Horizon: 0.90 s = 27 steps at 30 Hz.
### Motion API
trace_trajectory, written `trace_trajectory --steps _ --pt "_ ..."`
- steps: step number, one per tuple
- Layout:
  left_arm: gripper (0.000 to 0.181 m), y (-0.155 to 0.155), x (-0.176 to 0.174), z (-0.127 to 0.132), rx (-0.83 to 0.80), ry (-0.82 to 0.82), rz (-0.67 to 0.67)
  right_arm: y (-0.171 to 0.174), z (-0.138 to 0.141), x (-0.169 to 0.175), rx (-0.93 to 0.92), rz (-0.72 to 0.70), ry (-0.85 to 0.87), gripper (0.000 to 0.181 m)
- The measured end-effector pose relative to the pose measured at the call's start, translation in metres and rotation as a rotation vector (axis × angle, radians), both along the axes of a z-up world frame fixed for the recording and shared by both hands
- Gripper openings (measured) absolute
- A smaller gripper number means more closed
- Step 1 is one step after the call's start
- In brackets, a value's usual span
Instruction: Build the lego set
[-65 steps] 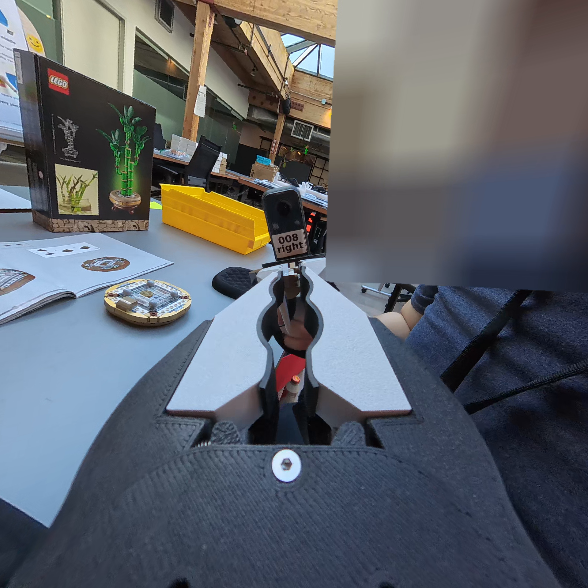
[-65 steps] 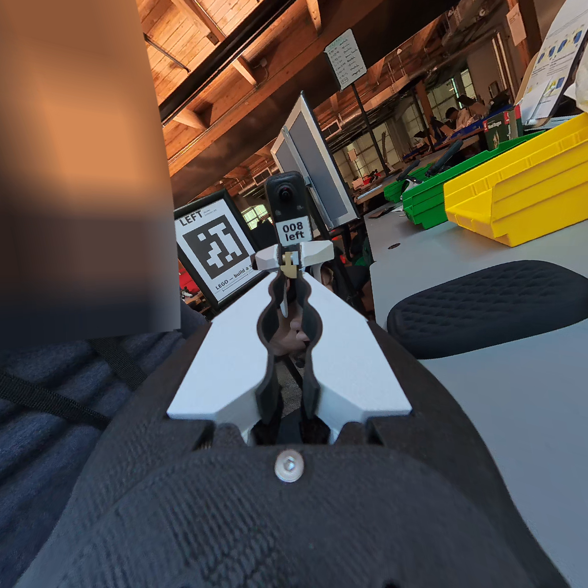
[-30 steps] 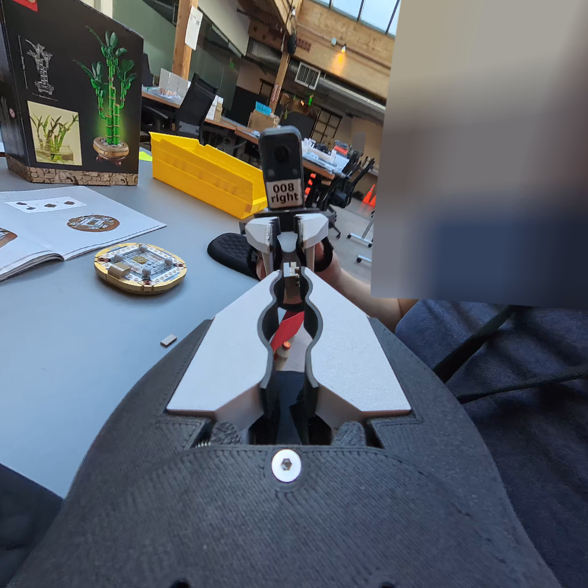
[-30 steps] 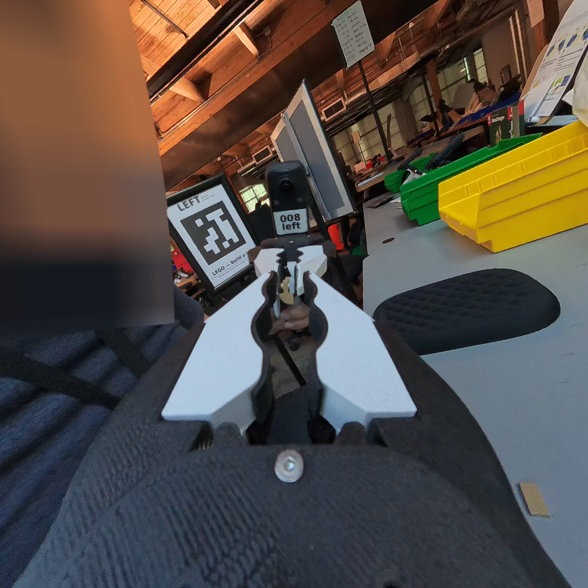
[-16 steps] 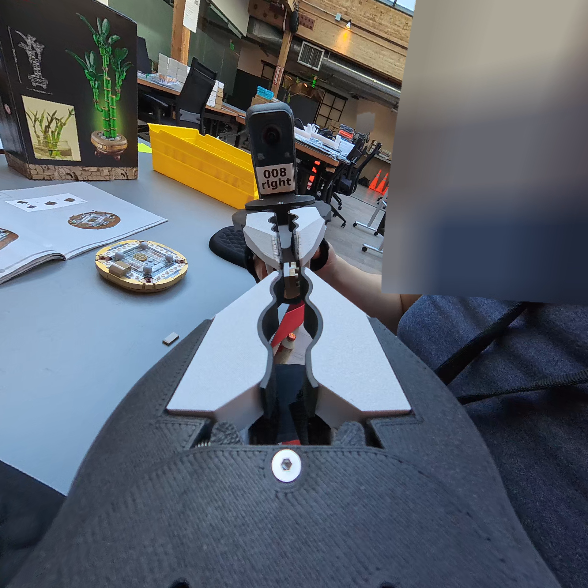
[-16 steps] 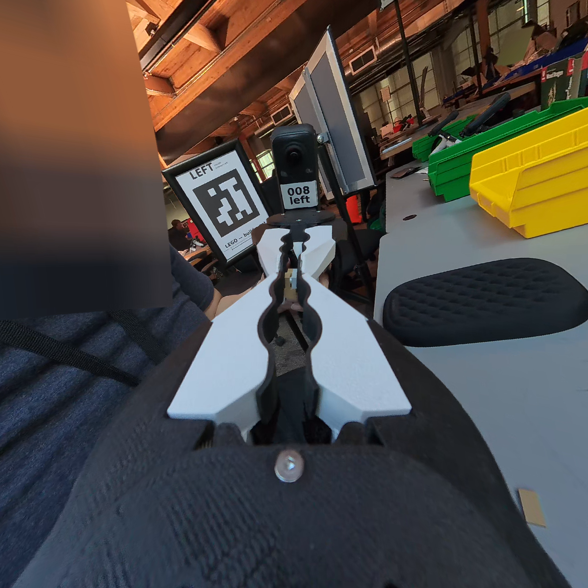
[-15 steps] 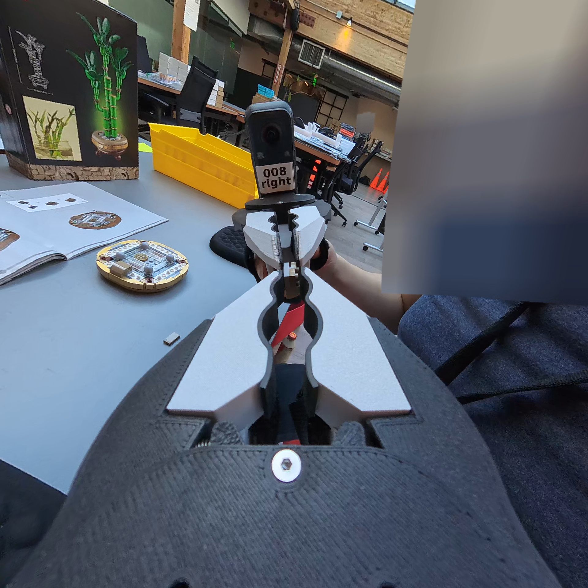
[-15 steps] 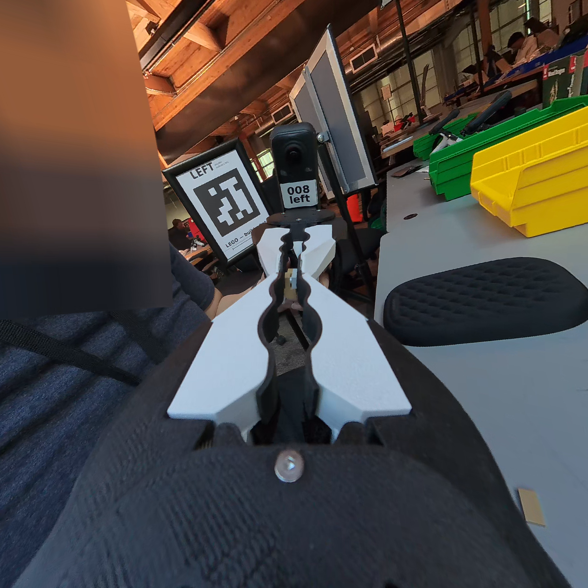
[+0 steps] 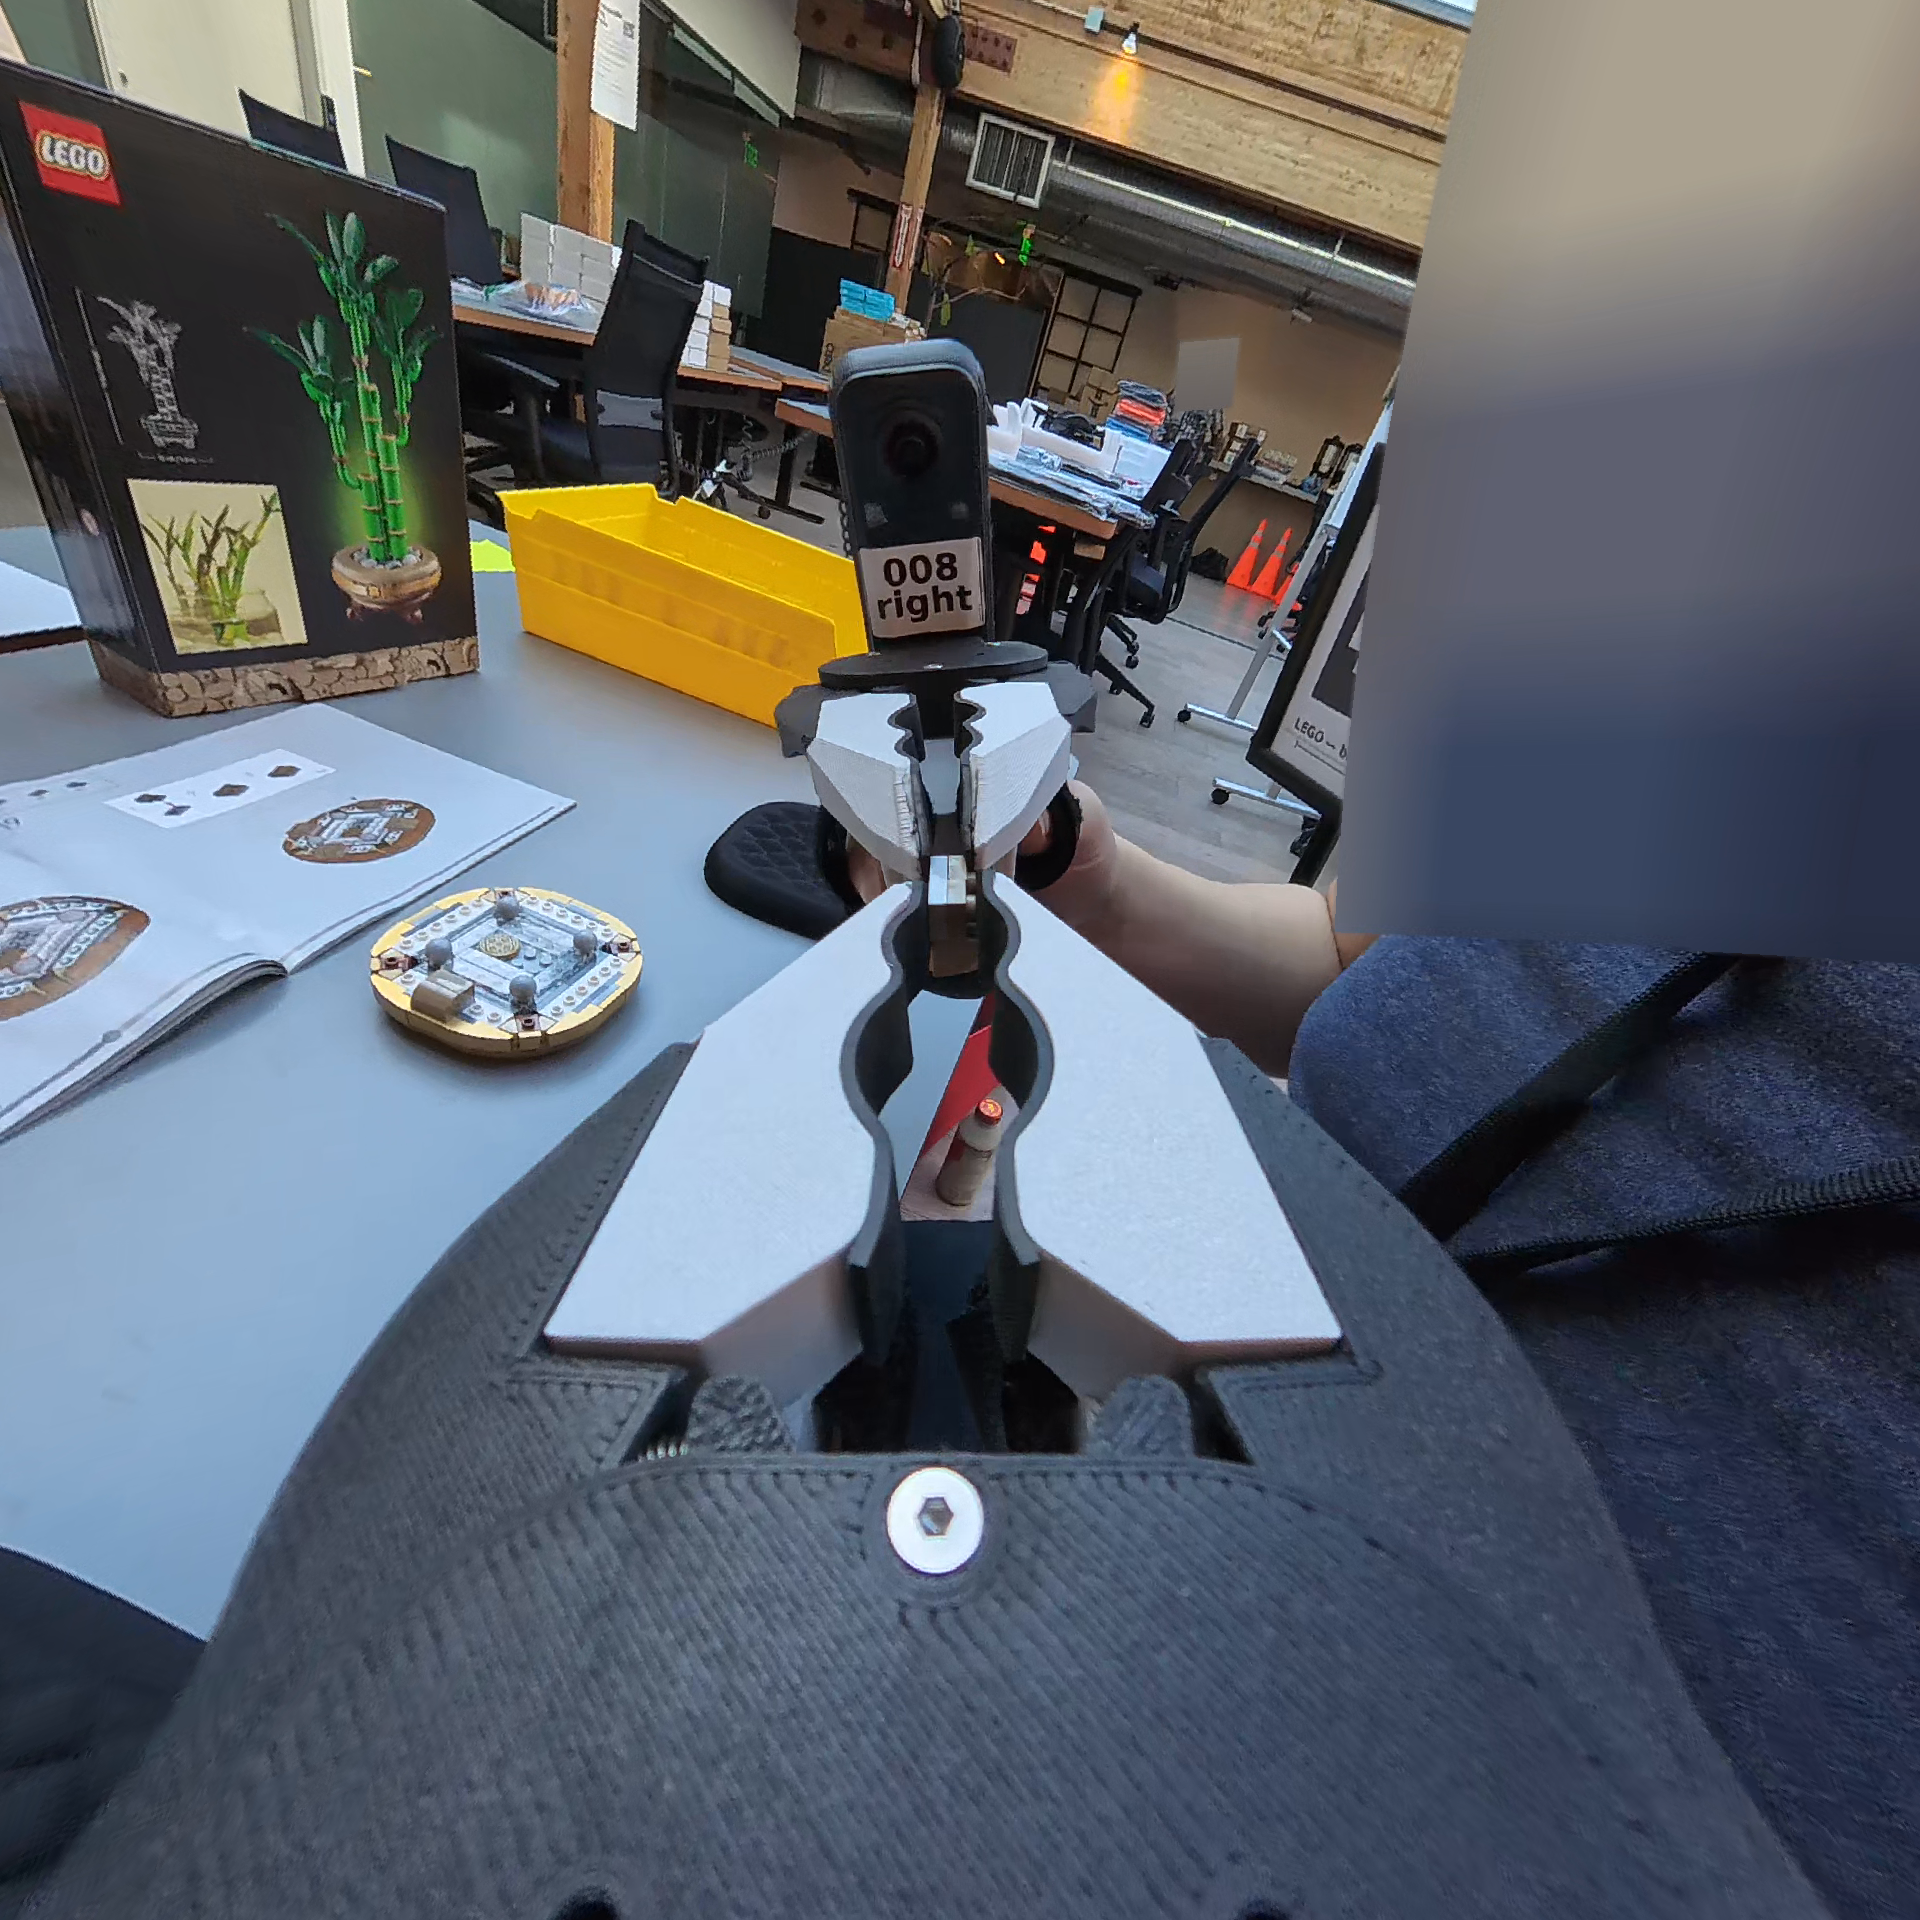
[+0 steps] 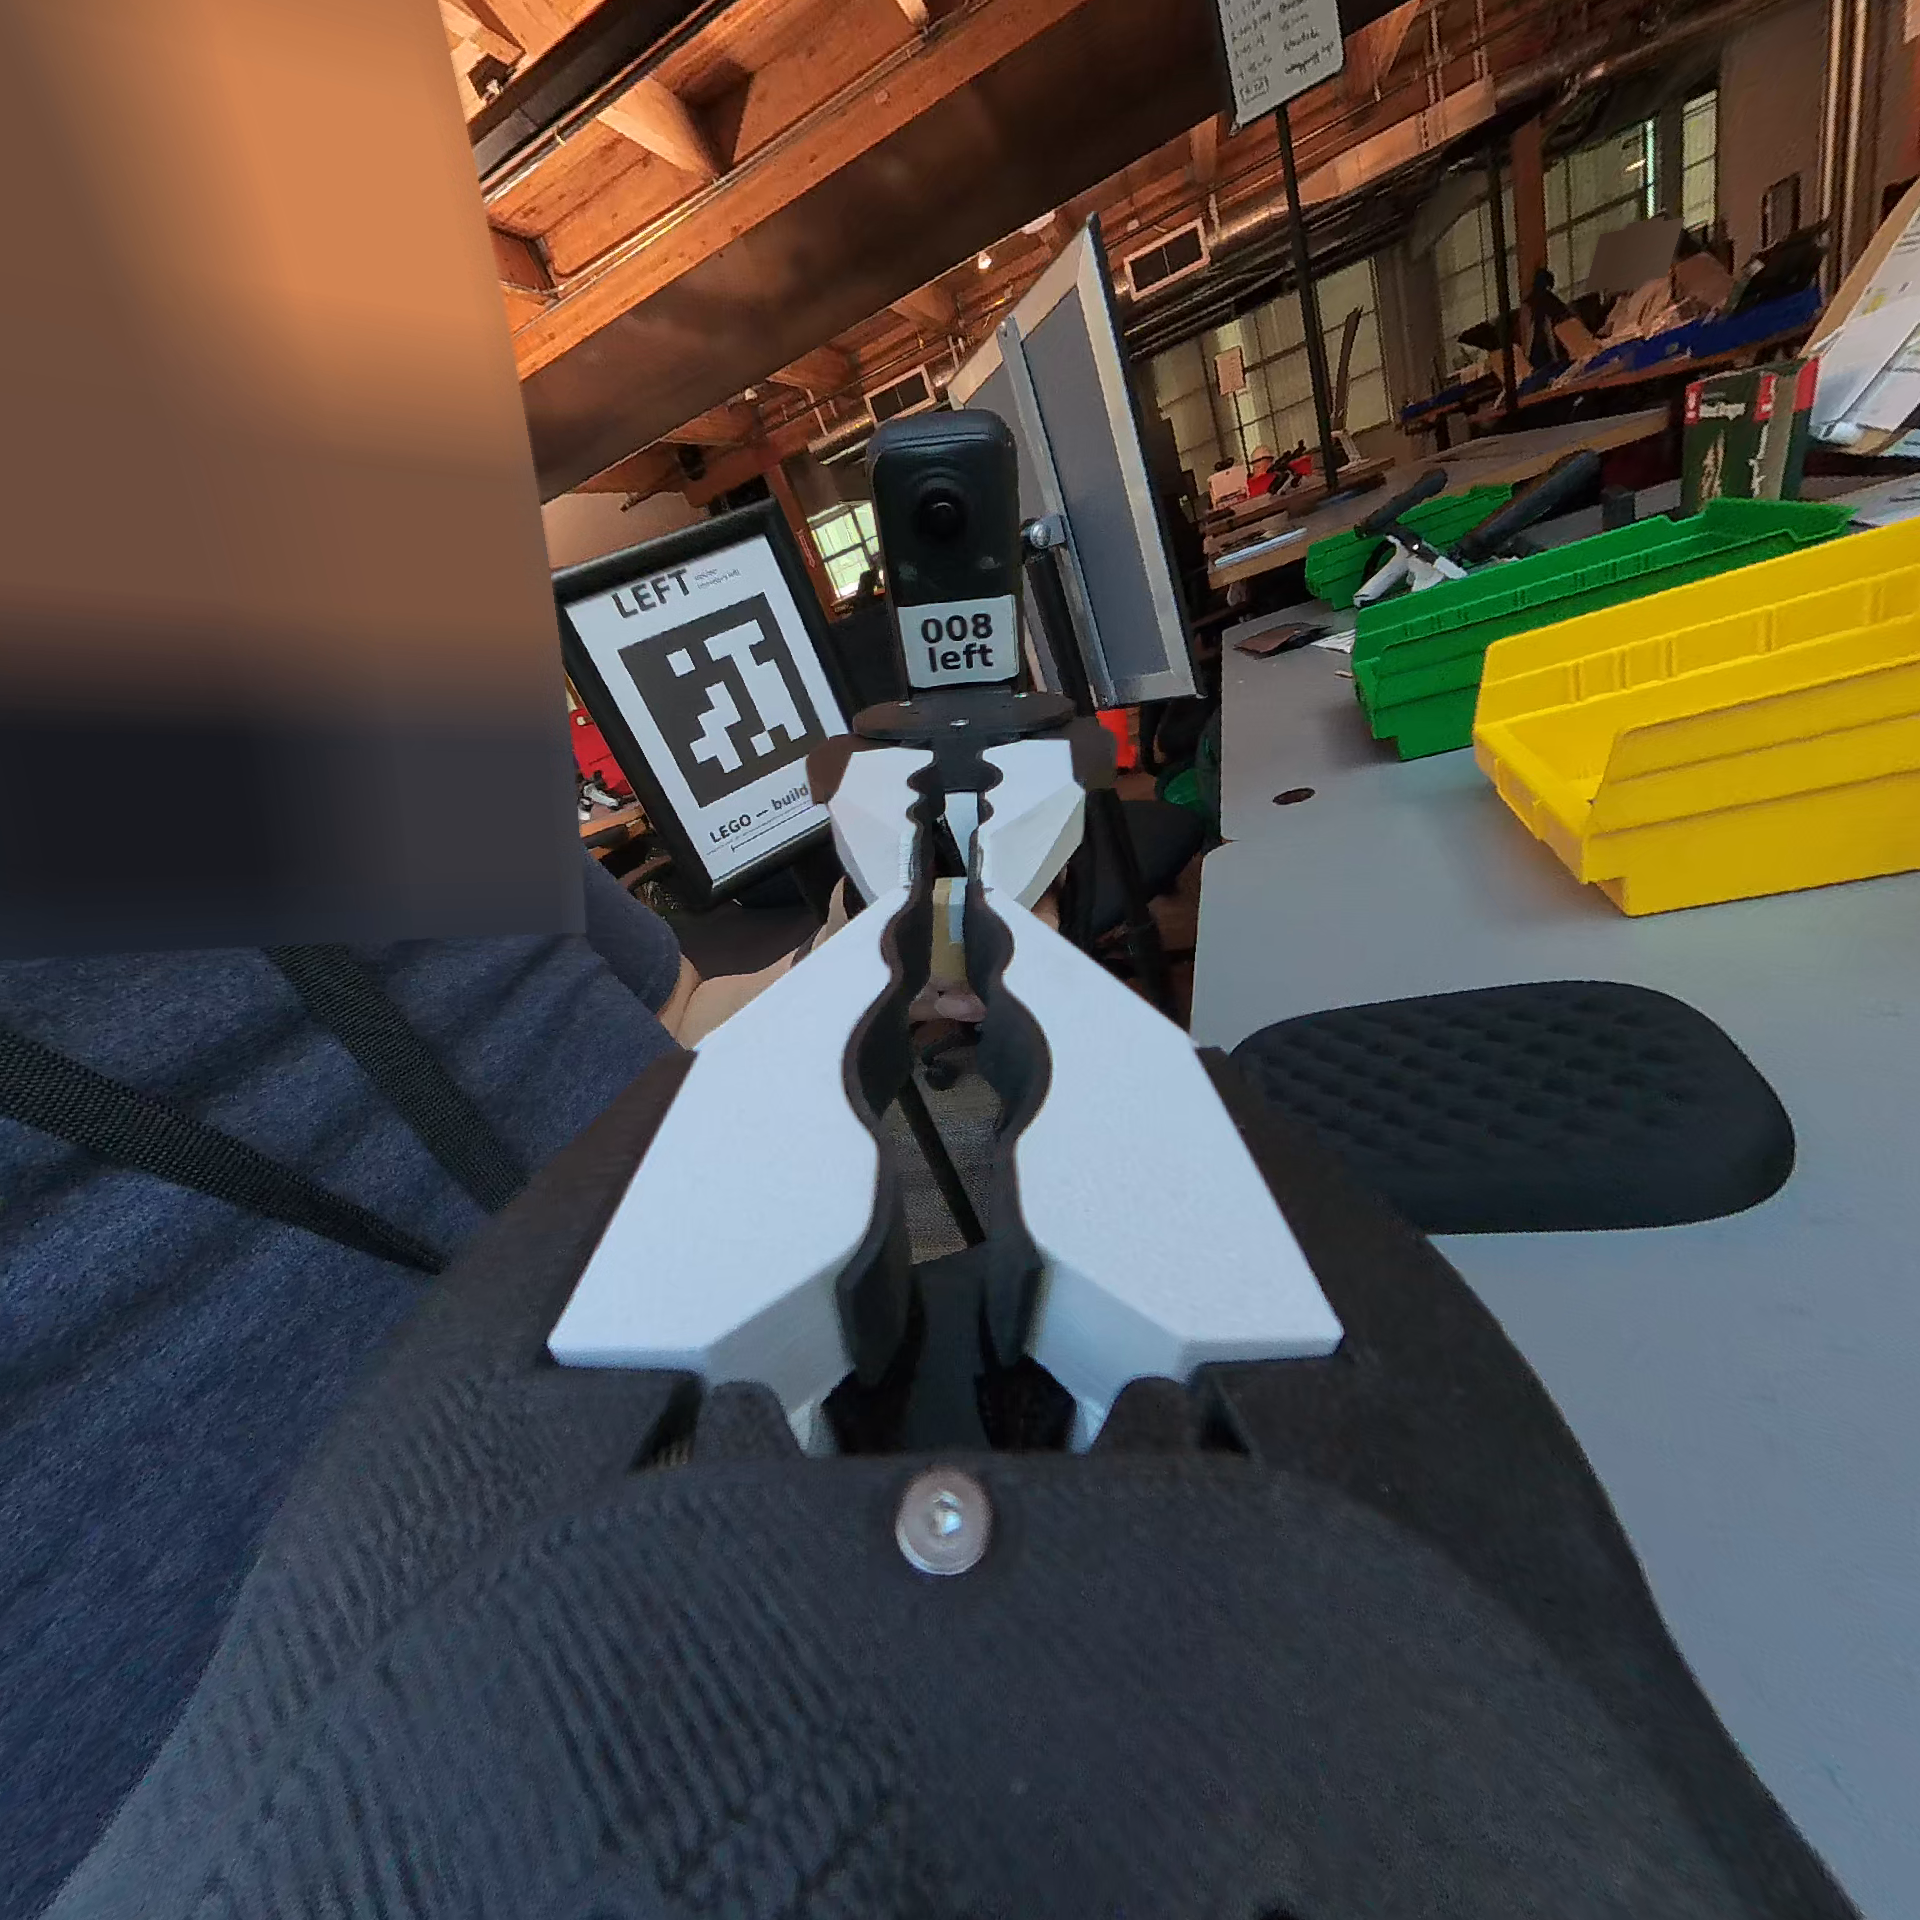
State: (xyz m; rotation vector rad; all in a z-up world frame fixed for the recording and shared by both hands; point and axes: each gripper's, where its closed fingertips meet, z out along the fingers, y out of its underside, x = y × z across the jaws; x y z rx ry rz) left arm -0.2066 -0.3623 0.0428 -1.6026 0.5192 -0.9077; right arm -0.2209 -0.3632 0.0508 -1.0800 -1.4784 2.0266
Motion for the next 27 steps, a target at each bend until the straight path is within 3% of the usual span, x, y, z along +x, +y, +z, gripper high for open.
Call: trace_trajectory --steps 6,8,10,12,16,19,23,27 --pt "0.006 0.006 -0.008 0.016 0.016 -0.054 0.029 0.008 0.015 -0.007 -0.025 -0.031 0.019 0.007" --pt "0.006 0.008 -0.013 0.024 0.048 -0.081 0.051 0.013 0.019 -0.010 -0.055 -0.030 0.019 0.027" --pt "0.006 0.008 -0.018 0.030 0.043 -0.114 0.050 0.011 0.022 -0.009 -0.039 -0.006 0.039 0.029" --pt "0.006 0.008 -0.022 0.031 0.004 -0.154 0.034 0.009 0.024 -0.011 0.057 -0.039 0.080 0.030" --pt "0.006 0.008 -0.025 0.030 -0.144 -0.299 -0.050 0.013 0.021 -0.020 0.513 -0.268 0.192 0.038" --pt "0.006 0.010 -0.027 0.025 -0.225 -0.370 -0.084 0.005 0.010 -0.023 0.745 -0.261 0.187 0.035" --pt "0.006 0.012 -0.027 0.014 -0.310 -0.387 -0.110 0.004 0.001 -0.031 0.801 -0.265 0.162 0.017" --pt "0.008 0.010 -0.029 0.016 -0.320 -0.445 -0.145 0.001 0.004 -0.031 0.732 -0.245 0.181 0.016"
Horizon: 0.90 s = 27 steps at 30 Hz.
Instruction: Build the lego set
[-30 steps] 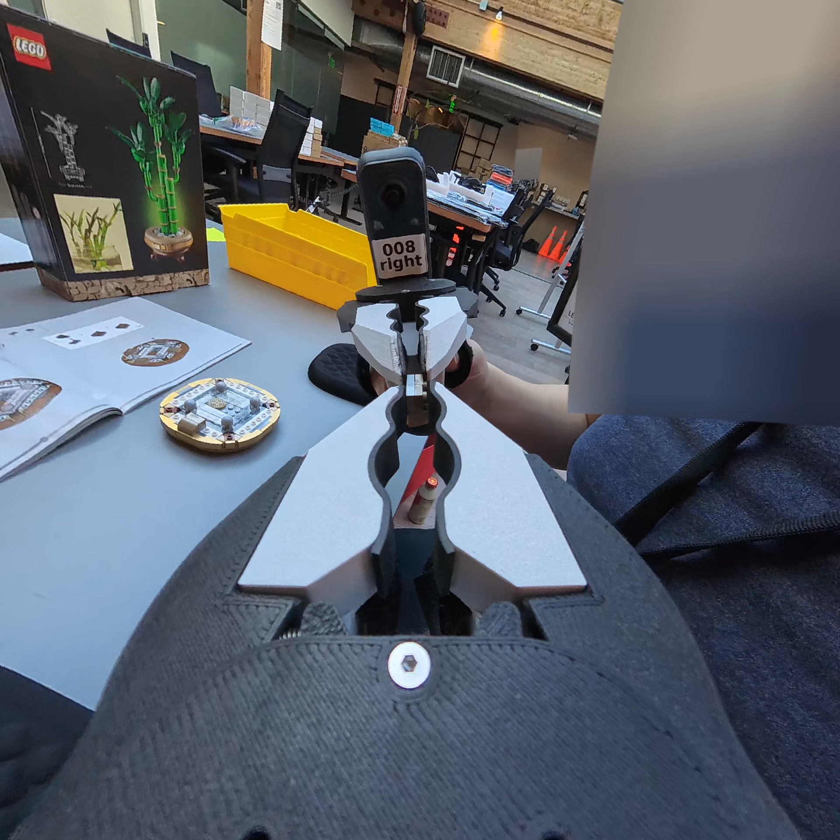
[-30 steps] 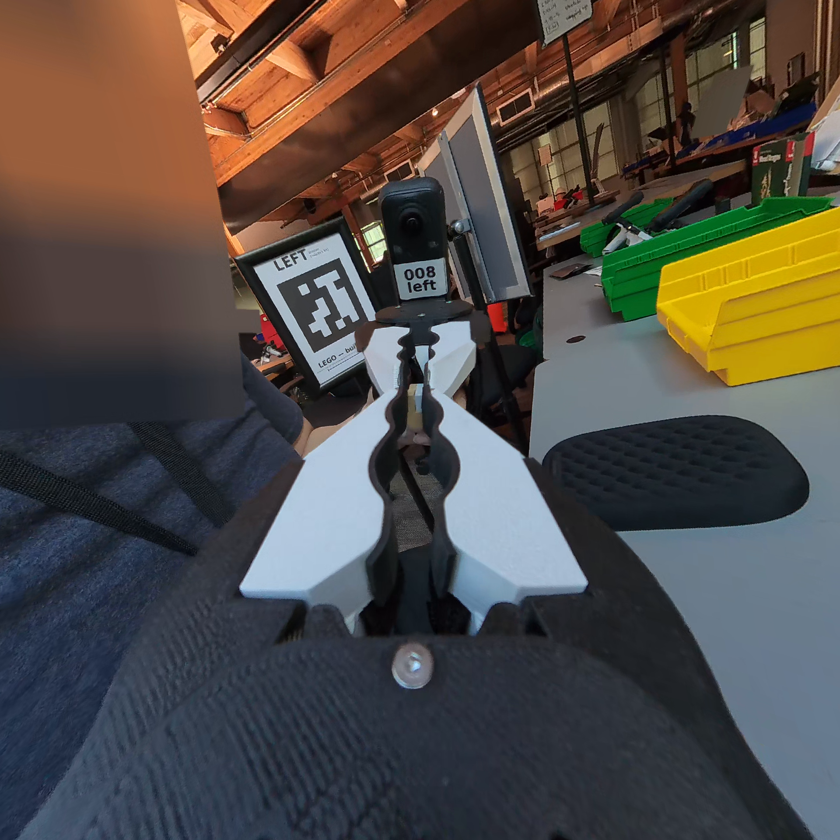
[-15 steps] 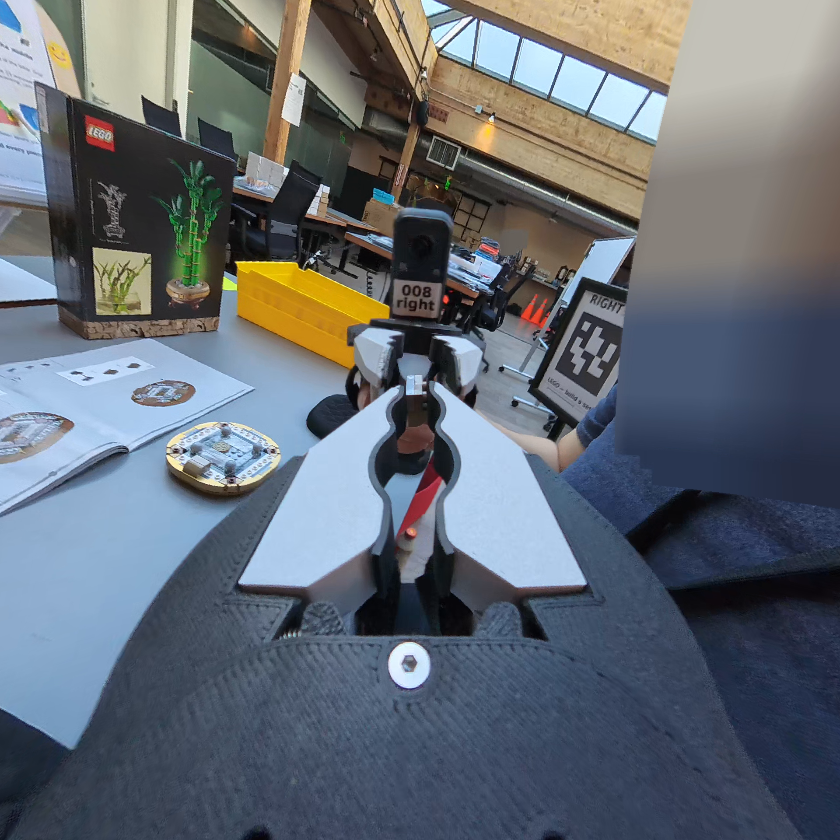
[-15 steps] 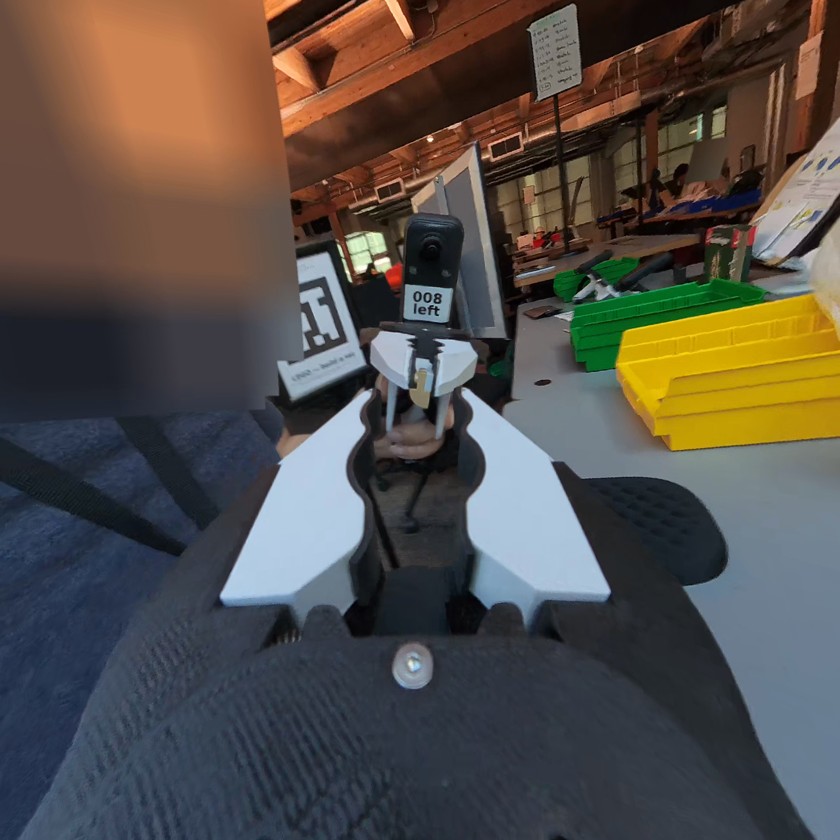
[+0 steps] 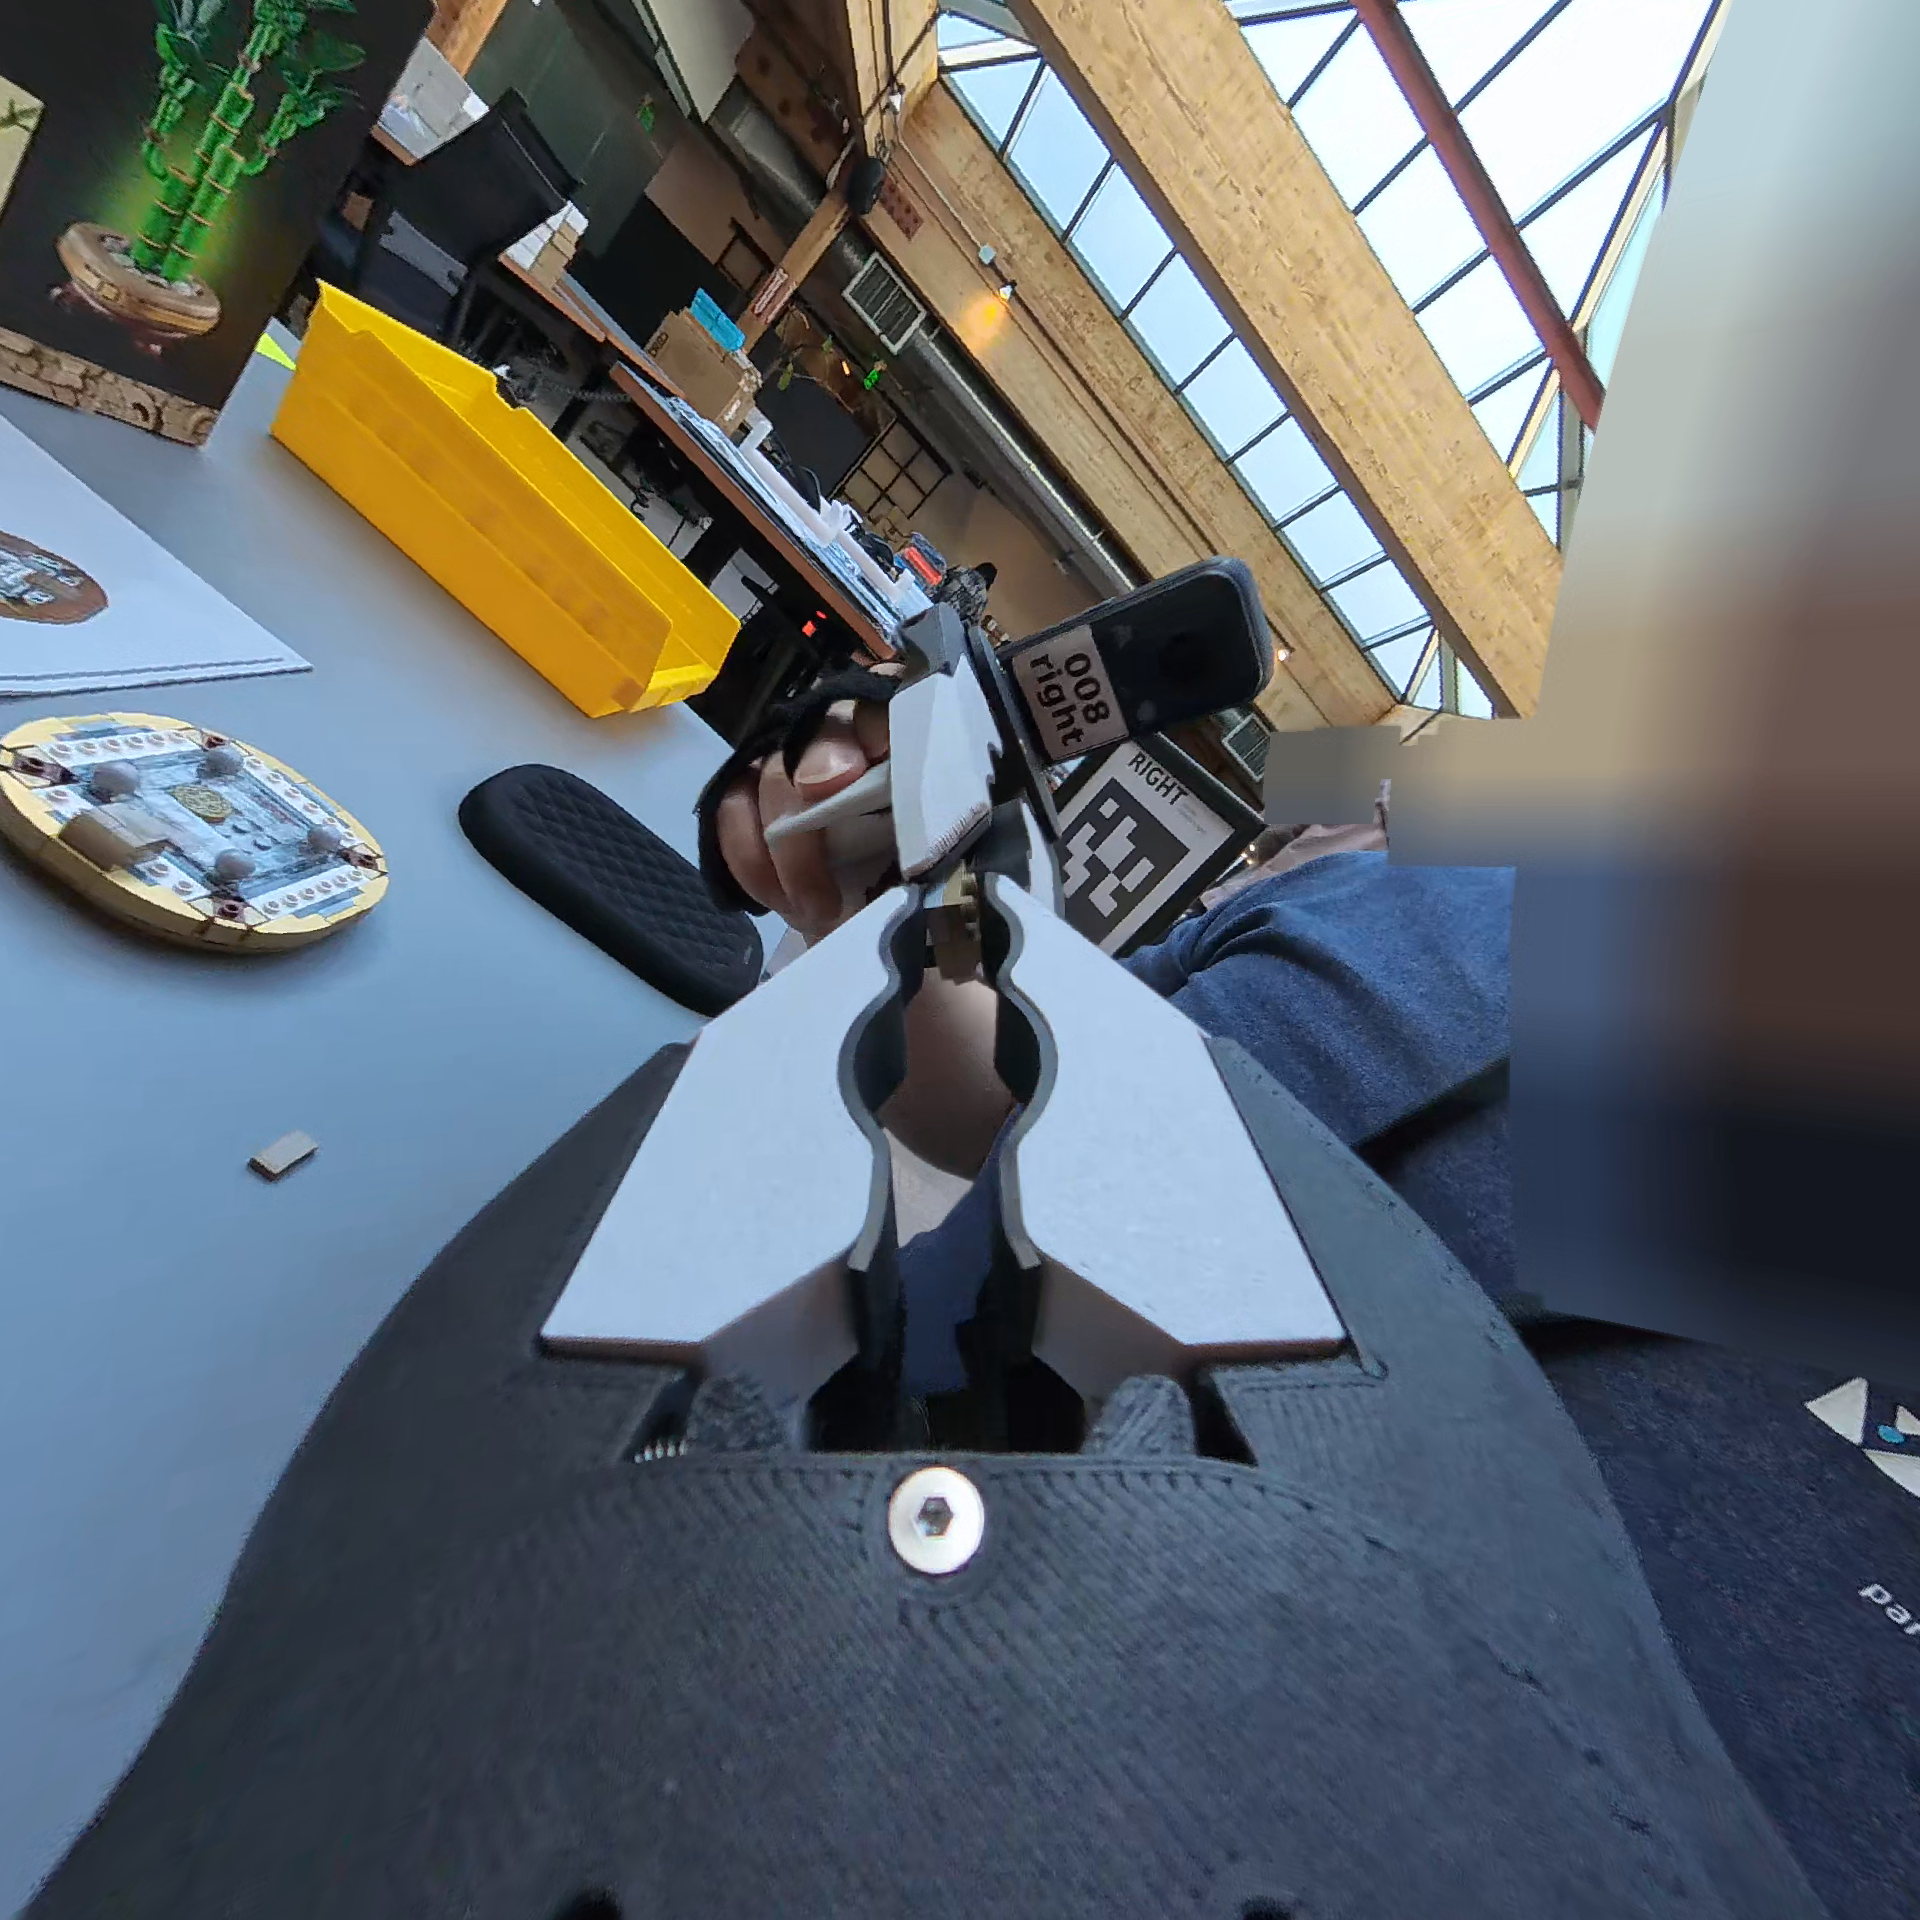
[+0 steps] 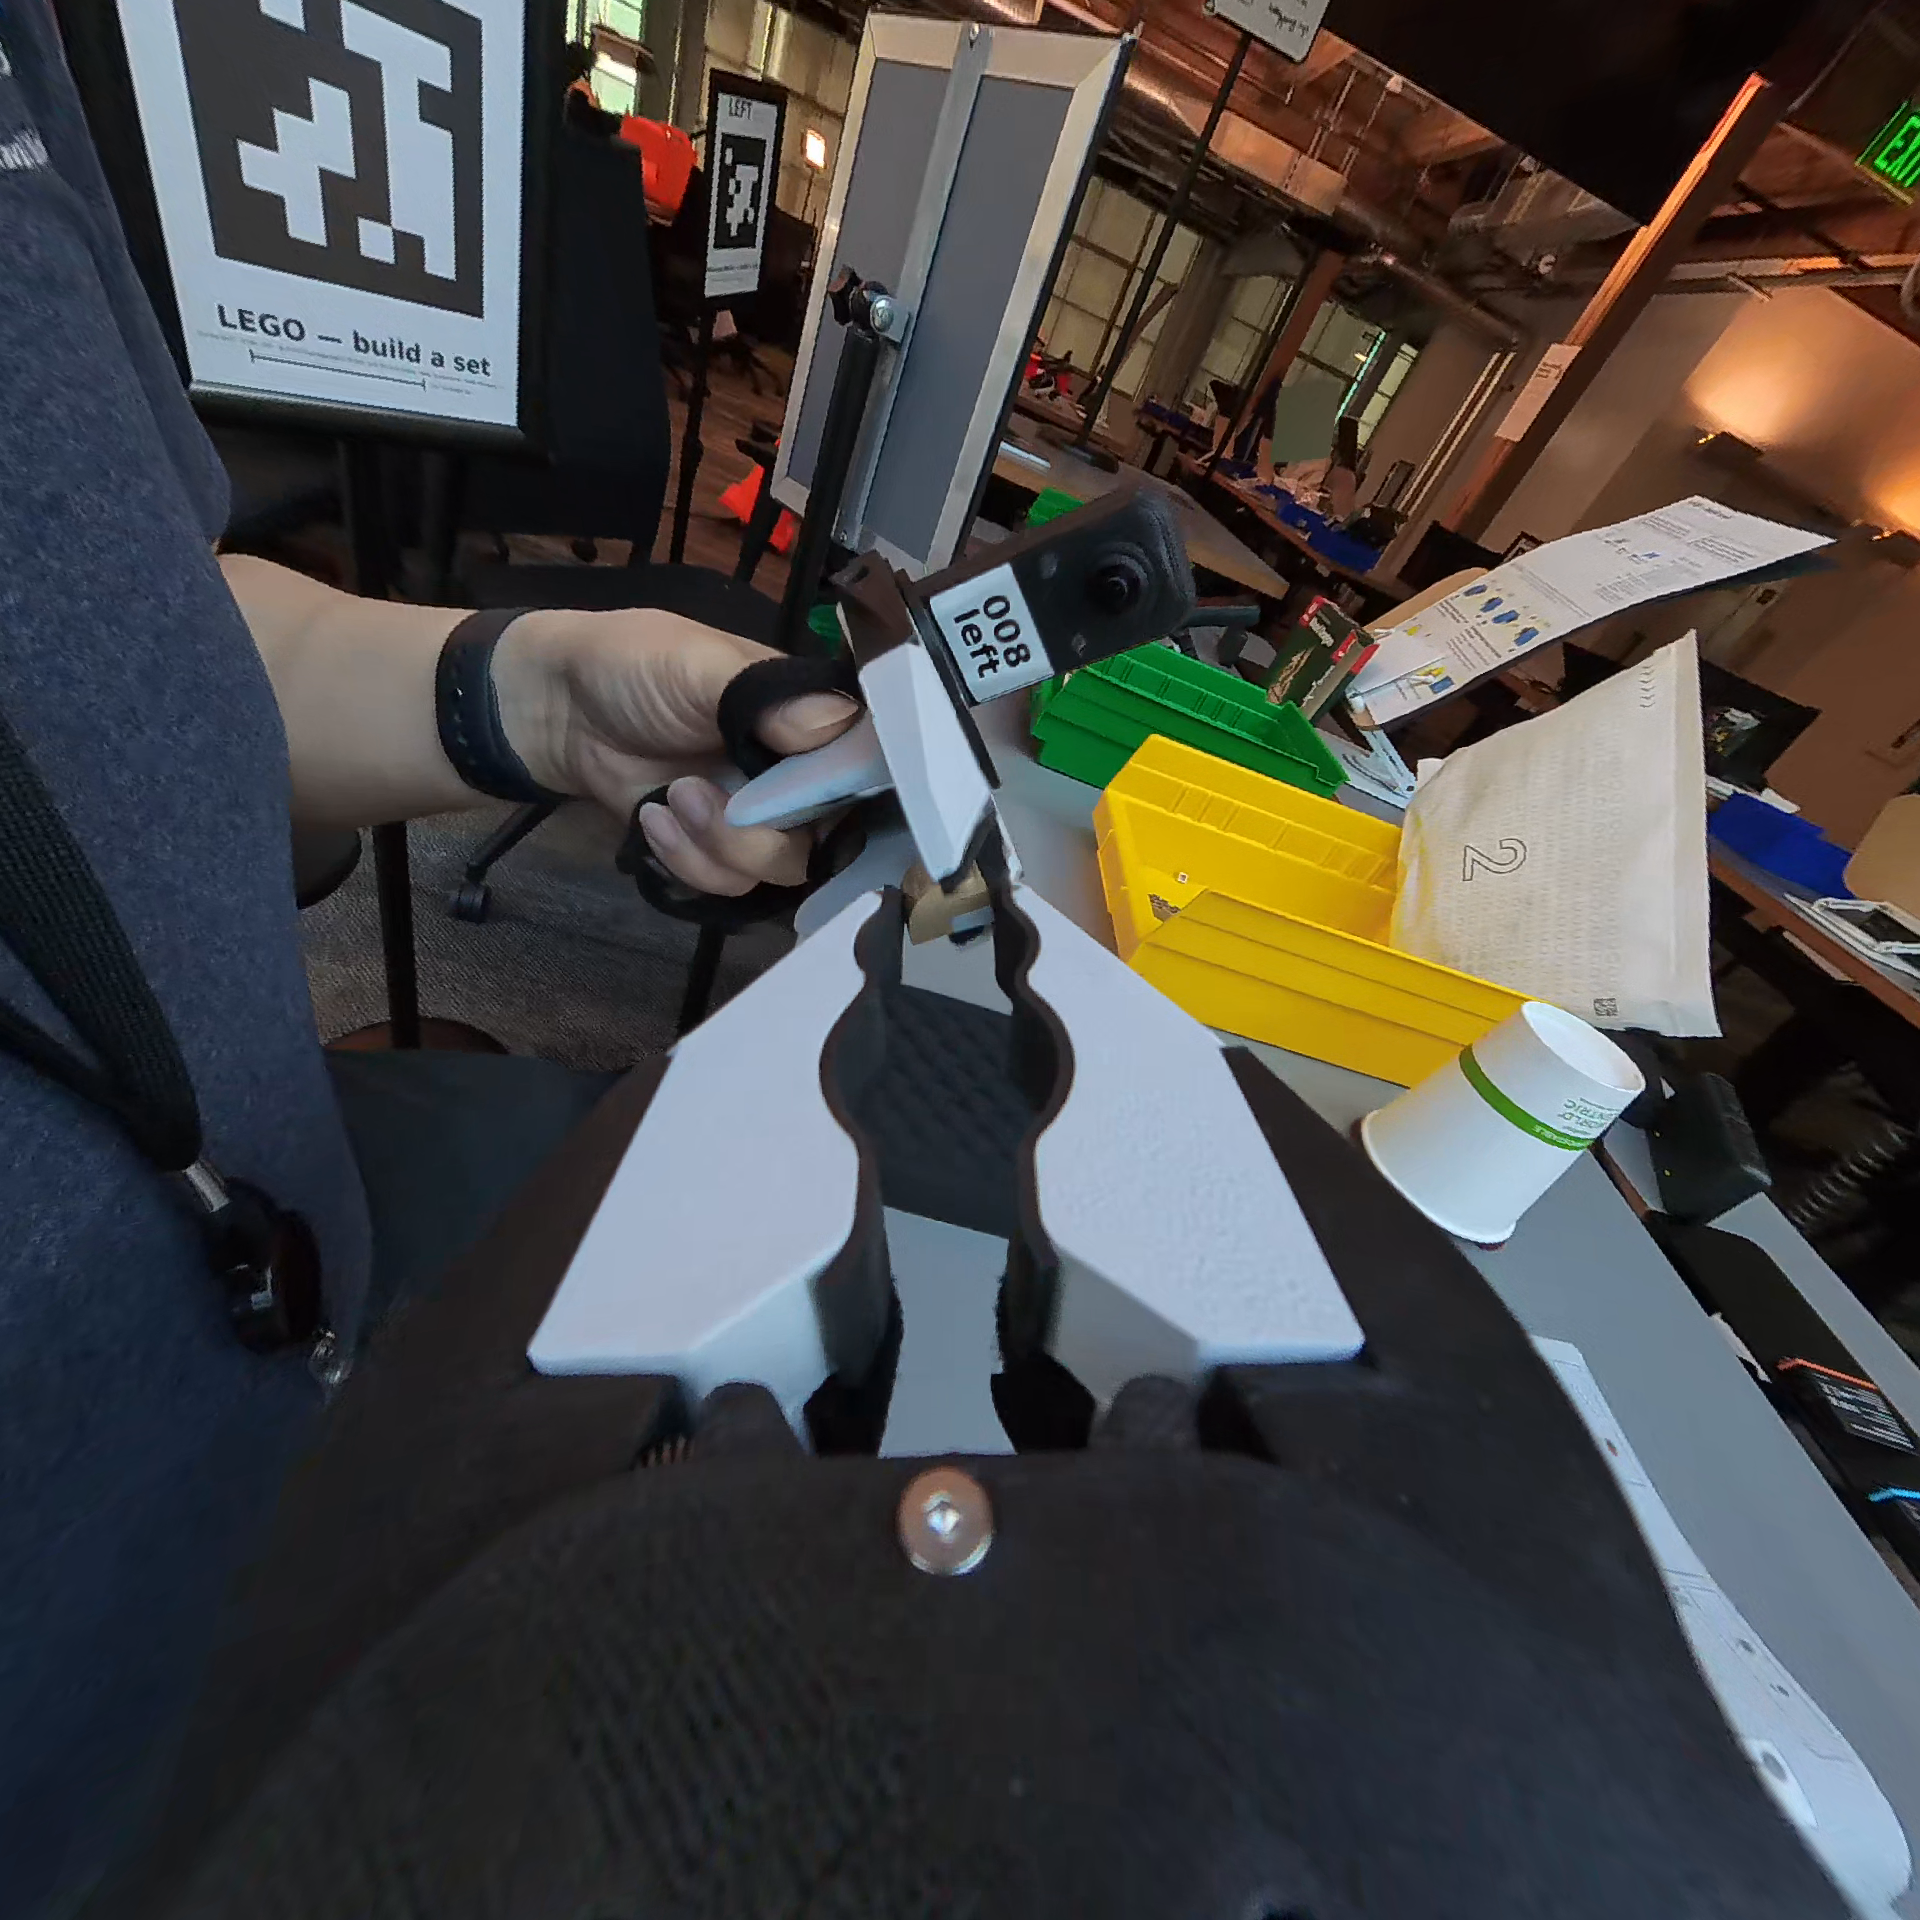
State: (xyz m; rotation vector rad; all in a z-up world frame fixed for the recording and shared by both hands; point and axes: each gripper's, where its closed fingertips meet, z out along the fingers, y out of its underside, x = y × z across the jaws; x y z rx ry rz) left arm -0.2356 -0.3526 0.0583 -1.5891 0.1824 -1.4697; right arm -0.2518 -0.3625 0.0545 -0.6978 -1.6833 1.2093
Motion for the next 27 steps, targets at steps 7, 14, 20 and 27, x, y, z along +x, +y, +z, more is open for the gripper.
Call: trace_trajectory --steps 7,14,20,27 --pt "0.010 -0.003 -0.009 -0.003 -0.006 -0.057 0.010 0.003 -0.003 0.002 -0.013 -0.001 -0.003 0.016" --pt "0.006 -0.005 -0.005 -0.002 -0.013 -0.098 -0.035 0.000 -0.001 0.006 -0.052 0.026 0.007 0.016" --pt "0.007 -0.005 0.000 -0.005 -0.054 -0.163 -0.086 0.000 -0.005 0.010 -0.103 0.060 -0.021 0.015" --pt "0.007 0.006 -0.001 -0.011 -0.120 -0.205 -0.079 0.008 -0.011 0.006 -0.164 0.048 -0.073 0.015"
